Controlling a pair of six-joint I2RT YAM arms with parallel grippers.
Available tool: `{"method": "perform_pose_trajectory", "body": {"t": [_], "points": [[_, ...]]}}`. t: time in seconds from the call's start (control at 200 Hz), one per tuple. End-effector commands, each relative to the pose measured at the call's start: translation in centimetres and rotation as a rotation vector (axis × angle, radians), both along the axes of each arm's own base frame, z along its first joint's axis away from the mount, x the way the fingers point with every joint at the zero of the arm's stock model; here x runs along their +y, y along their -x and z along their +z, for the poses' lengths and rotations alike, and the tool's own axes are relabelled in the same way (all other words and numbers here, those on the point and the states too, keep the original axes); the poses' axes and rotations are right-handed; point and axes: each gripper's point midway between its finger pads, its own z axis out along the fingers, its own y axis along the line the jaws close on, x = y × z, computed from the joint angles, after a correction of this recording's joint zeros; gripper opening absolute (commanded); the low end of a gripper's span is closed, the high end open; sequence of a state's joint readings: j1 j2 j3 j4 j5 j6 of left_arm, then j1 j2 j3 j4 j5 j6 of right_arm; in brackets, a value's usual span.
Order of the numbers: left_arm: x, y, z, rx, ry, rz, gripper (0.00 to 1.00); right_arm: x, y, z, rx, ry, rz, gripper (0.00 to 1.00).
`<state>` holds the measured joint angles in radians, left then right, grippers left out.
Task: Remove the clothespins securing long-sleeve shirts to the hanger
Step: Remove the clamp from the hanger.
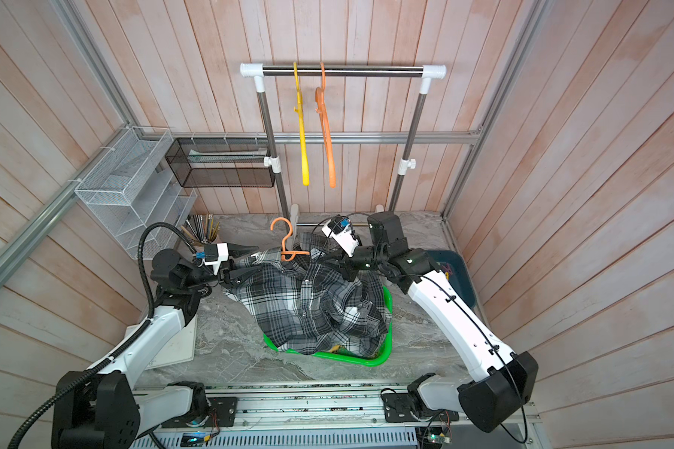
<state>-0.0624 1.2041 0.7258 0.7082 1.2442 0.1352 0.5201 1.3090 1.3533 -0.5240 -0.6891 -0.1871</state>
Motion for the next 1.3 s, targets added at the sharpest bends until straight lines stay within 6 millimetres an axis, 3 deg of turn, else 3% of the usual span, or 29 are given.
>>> {"method": "perform_pose_trajectory", "body": {"t": [0.0, 0.215, 0.43, 0.695, 0.84, 1.045, 1.2, 1.296], "points": [[-0.3, -0.4, 0.7, -0.036, -0.010, 0.011, 0.49, 0.4, 0.4, 1.8, -0.028, -0.039, 0.033, 0.00], [-0.6, -0.3, 1.1, -0.044, -0.012, 0.003, 0.31, 0.4, 0.5, 1.4, -0.021, -0.030, 0.032, 0.00], [-0.6, -0.5, 1.2, -0.041, -0.023, 0.014, 0.00, 0.3, 0.4, 1.2, -0.018, -0.028, 0.023, 0.00], [0.2, -1.2, 2.3, -0.082, -0.018, 0.110, 0.00, -0.3, 0.1, -0.3, 0.014, -0.012, -0.035, 0.00], [1.8, -2.0, 4.5, -0.134, 0.033, 0.230, 0.00, -1.7, -0.3, -3.0, 0.083, -0.006, -0.127, 0.00], [3.3, -2.1, 8.6, -0.141, 0.185, 0.341, 0.00, -3.2, 0.7, -9.0, 0.228, -0.008, -0.235, 0.00], [1.8, -1.5, 10.5, -0.085, 0.249, 0.358, 0.00, -5.3, 0.2, -14.1, 0.326, 0.023, -0.424, 0.00], [0.0, -1.5, 10.3, -0.027, 0.250, 0.405, 0.00, -6.9, -0.5, -15.4, 0.333, 0.057, -0.539, 0.28]]}}
